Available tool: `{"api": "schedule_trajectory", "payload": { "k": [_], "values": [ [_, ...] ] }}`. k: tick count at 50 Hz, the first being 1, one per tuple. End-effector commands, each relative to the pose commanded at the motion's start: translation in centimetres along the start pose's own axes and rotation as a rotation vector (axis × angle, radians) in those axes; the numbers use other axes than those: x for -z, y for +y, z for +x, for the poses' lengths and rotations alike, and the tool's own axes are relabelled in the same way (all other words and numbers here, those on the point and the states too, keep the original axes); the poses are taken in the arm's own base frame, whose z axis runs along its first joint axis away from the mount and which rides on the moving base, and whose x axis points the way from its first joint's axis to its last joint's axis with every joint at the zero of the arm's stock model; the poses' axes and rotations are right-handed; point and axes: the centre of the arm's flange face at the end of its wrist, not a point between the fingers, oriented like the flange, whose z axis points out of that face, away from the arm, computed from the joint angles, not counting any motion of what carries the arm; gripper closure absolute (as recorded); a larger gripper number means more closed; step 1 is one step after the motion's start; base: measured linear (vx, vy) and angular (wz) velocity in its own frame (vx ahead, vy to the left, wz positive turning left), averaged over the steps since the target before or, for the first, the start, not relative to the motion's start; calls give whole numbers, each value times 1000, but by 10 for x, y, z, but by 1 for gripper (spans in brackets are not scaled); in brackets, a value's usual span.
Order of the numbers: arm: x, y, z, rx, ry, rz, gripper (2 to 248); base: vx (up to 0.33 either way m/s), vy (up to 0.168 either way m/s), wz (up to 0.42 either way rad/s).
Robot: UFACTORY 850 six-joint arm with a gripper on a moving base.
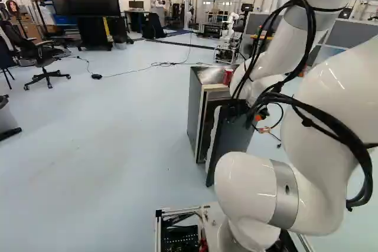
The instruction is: Grab a drink from the fridge
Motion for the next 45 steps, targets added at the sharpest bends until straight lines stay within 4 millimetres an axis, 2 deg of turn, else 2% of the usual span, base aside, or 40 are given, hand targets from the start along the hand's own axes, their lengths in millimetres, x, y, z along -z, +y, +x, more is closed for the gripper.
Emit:
{"api": "schedule_trajectory", "payload": {
  "k": [45],
  "values": [
    [-17,-18,49,63,122,24,3,0,0,0]
  ]
}}
